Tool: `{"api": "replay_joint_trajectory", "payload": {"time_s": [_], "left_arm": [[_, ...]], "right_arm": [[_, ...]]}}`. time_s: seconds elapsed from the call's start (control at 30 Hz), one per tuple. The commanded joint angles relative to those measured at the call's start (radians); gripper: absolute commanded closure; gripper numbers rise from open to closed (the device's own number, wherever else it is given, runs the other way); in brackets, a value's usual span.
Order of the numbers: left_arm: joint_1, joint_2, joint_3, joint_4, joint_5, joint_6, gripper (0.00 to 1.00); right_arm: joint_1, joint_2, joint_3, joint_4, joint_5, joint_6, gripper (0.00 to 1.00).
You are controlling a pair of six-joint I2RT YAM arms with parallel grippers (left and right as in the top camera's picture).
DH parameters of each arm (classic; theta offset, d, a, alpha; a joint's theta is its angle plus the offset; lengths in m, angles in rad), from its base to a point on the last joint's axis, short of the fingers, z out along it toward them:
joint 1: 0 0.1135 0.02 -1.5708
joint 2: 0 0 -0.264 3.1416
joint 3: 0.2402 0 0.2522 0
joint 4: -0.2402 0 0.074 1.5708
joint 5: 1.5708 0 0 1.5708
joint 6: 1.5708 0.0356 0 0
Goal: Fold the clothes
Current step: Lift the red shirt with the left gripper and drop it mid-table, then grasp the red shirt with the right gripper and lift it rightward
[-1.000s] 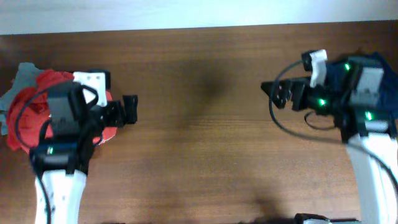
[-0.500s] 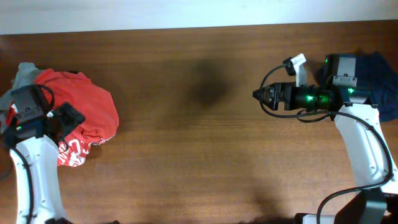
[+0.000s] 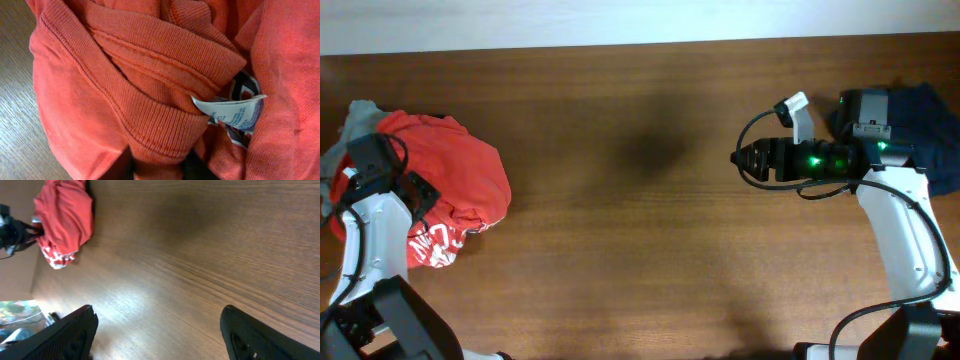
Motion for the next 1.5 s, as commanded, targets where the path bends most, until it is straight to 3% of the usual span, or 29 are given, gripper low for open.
{"api": "replay_joint_trajectory", "payload": {"time_s": [0.0, 0.07, 0.17, 0.27, 0.6, 0.73, 1.0, 1.07, 1.2, 1.27, 1.33, 1.37, 1.47], "left_arm": [[0.003, -0.006, 0.034, -0.004, 0.005, -0.004, 0.91], [0.003, -0.03, 0.071, -0.042, 0.021, -0.004, 0.99], [-0.011, -0.096, 0.179, -0.155, 0.023, -0.003, 0.99], [-0.088, -0.243, 0.436, -0.264, 0.023, -0.004, 0.99], [-0.251, -0.375, 0.708, -0.012, 0.048, -0.005, 0.99], [-0.391, -0.352, 0.71, 0.078, 0.173, -0.005, 0.99], [-0.698, -0.095, 0.71, -0.015, 0.257, -0.003, 0.99], [-0.74, -0.054, 0.709, -0.031, 0.257, -0.003, 0.94], [-0.826, 0.006, 0.71, -0.06, 0.257, 0.032, 0.6], [-0.851, 0.01, 0.71, -0.07, 0.256, 0.064, 0.56], [-0.87, 0.007, 0.71, -0.084, 0.256, 0.1, 0.63], [-0.871, 0.007, 0.71, -0.101, 0.256, 0.102, 0.77], [-0.867, 0.012, 0.709, -0.161, 0.23, 0.102, 0.91]], "right_arm": [[0.011, -0.002, 0.018, 0.009, 0.034, -0.015, 0.18], [0.011, -0.002, 0.018, 0.018, 0.034, -0.015, 0.18], [0.011, -0.002, 0.018, 0.022, 0.034, -0.015, 0.18], [0.011, -0.002, 0.018, 0.025, 0.034, -0.014, 0.18], [0.011, -0.002, 0.018, 0.01, 0.033, -0.014, 0.18], [0.003, -0.004, 0.031, 0.009, 0.032, -0.01, 0.18], [-0.056, -0.011, 0.279, -0.167, 0.085, -0.007, 0.21], [-0.065, -0.011, 0.31, -0.196, 0.114, -0.007, 0.21], [-0.083, -0.011, 0.325, -0.227, 0.132, -0.008, 0.22], [-0.083, -0.011, 0.325, -0.232, 0.132, -0.008, 0.23], [-0.083, -0.011, 0.325, -0.233, 0.132, -0.008, 0.28], [-0.083, -0.011, 0.325, -0.233, 0.131, -0.008, 0.31], [-0.075, -0.011, 0.325, -0.233, 0.131, -0.008, 0.42]]}}
